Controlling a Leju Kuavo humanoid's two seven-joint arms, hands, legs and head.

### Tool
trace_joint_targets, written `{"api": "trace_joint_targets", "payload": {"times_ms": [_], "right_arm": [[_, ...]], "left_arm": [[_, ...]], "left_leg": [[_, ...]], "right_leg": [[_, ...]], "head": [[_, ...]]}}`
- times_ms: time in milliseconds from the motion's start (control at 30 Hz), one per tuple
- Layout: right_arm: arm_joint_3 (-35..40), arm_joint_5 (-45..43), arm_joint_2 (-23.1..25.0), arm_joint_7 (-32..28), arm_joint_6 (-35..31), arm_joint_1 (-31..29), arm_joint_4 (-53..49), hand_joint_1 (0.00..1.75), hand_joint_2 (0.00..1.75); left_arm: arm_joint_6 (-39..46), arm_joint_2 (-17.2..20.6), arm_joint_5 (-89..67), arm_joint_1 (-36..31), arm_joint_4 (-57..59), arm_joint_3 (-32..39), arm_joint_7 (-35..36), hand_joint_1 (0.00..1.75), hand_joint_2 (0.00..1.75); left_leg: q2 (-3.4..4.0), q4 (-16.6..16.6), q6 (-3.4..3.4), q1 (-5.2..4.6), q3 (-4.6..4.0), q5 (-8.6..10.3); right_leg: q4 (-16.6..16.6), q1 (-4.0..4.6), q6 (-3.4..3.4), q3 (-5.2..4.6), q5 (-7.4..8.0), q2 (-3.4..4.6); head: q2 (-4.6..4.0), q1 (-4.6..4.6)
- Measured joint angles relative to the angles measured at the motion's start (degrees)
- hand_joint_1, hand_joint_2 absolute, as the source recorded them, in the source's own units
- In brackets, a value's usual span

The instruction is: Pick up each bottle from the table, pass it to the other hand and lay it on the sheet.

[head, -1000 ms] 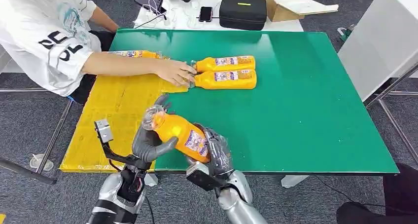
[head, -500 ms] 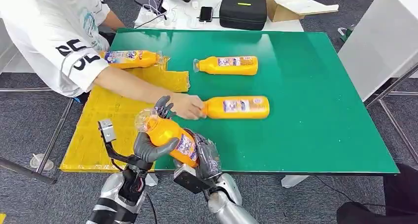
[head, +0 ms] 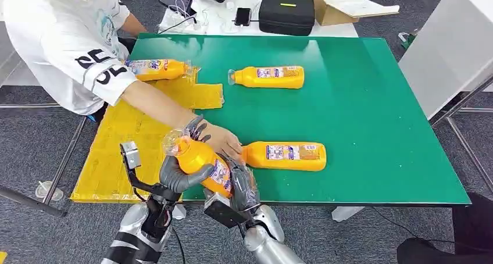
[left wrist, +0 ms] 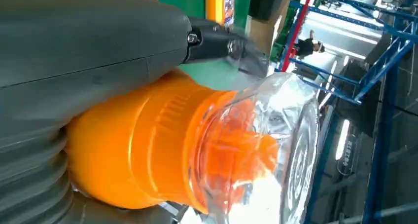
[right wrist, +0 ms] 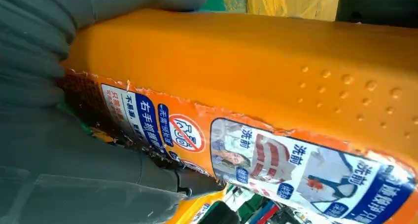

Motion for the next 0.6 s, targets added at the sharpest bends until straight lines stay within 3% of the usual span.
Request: {"api": "trace_joint_targets", "payload": {"times_ms": [567, 600], "right_arm": [[0.92, -0.37, 0.02, 0.44, -0.28, -0.31, 0.81, 1.75, 1.75], [1.01, -0.28, 0.02, 0.48, -0.42, -0.33, 0.81, 1.59, 1.75]], "left_arm": [[-3.24, 0.7, 4.46, -0.1, 0.46, 0.18, 1.55, 1.75, 1.75], [-3.59, 0.81, 5.1, -0.12, 0.48, 0.2, 1.92, 1.75, 1.75]], "left_leg": [[0.0, 0.0, 0.0, 0.0, 0.0, 0.0], [0.0, 0.0, 0.0, 0.0, 0.01, 0.0]], "right_leg": [[0.0, 0.0, 0.0, 0.0, 0.0, 0.0], [0.0, 0.0, 0.0, 0.0, 0.0, 0.0]], "head": [[0.0, 0.0], [0.02, 0.0]]}}
